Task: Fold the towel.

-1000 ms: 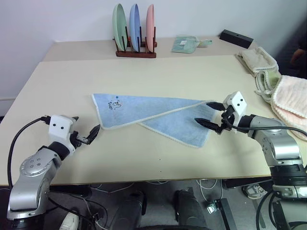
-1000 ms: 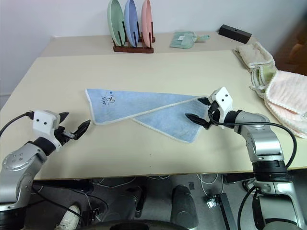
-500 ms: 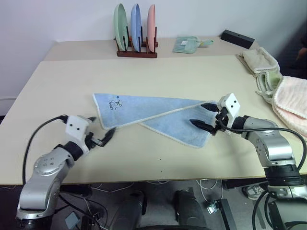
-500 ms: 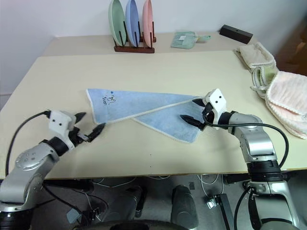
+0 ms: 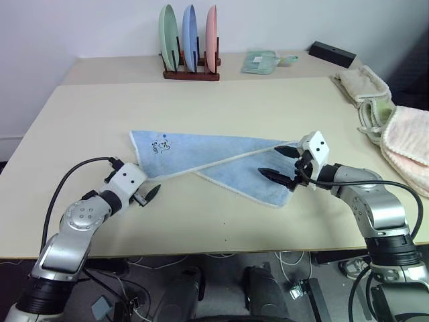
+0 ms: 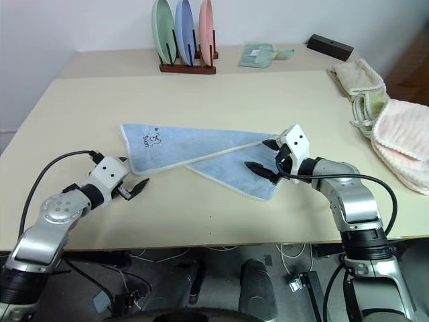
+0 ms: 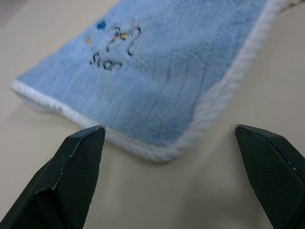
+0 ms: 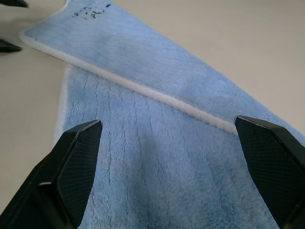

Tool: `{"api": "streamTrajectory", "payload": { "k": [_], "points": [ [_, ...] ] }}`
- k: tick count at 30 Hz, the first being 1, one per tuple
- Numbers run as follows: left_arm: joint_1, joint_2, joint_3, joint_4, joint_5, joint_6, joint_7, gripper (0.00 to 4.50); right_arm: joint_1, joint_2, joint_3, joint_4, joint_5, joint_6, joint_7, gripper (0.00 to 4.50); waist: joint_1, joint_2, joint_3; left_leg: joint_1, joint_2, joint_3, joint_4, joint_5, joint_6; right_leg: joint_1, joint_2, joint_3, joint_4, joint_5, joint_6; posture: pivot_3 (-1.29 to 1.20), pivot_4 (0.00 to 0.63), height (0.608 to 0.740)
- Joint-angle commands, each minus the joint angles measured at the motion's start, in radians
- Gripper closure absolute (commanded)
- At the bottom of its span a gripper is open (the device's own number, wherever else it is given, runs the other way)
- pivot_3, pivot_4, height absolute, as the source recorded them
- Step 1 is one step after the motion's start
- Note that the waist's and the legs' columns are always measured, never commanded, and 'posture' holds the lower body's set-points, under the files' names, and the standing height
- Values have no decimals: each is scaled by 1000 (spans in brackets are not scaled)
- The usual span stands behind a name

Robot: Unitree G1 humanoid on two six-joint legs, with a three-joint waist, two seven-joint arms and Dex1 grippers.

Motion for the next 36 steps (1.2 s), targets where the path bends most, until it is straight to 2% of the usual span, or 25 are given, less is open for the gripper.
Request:
{"api": "streamTrajectory", "payload": {
  "k": [1,3,5,11,16,20,24,30,35,36],
  "points": [
    [-43,1,-8,116,49,-61,2,81,-9,7,-7,-53,2,-13,-19,0,1,0,0,0,0,0,0,0,0,0,0,0,0,0,0,0,150,740],
    [-95,-8,-23,194,58,-105,-5,591,-12,13,-13,-58,4,-13,-33,0,2,0,0,0,0,0,0,0,0,0,0,0,0,0,1,0,150,740],
    [-121,-16,-32,237,55,-155,-22,1328,-6,13,-19,-63,1,-20,-46,0,1,0,0,0,0,0,0,0,0,0,0,0,0,1,2,0,150,740],
    [-120,-25,-12,272,46,-227,-33,4476,-3,-4,-17,-48,-23,-37,-66,0,-2,0,0,0,0,0,0,0,0,-1,0,1,0,1,2,0,150,740],
    [-48,-19,63,197,22,-227,-5,4476,-65,-63,21,66,-152,-105,-93,0,-4,0,0,0,0,1,0,0,0,-1,0,1,0,2,2,0,150,740],
    [42,-16,132,120,1,-210,1,4476,-116,-155,72,209,-271,-262,-45,0,-4,0,0,0,0,3,0,0,0,-2,0,2,0,2,2,0,150,740],
    [83,-17,153,93,5,-202,-3,4476,-159,-192,115,334,-339,-394,-3,0,-2,0,0,-1,0,4,0,0,0,-2,0,2,0,2,2,0,150,740],
    [102,-24,162,82,13,-196,1,4476,-322,-124,189,647,-441,-614,-31,0,-15,0,0,0,1,6,0,0,0,-2,0,3,0,2,2,0,150,740],
    [105,-32,152,81,11,-200,-2,4476,-466,-53,233,897,-534,-721,-131,0,-27,0,0,0,2,6,0,0,0,-2,3,4,0,2,2,0,150,740],
    [108,-34,151,79,10,-200,-2,4498,-487,-49,242,937,-552,-740,-145,240,-27,0,0,0,3,5,0,0,0,-2,3,4,0,3,1,0,150,740]
  ]
}}
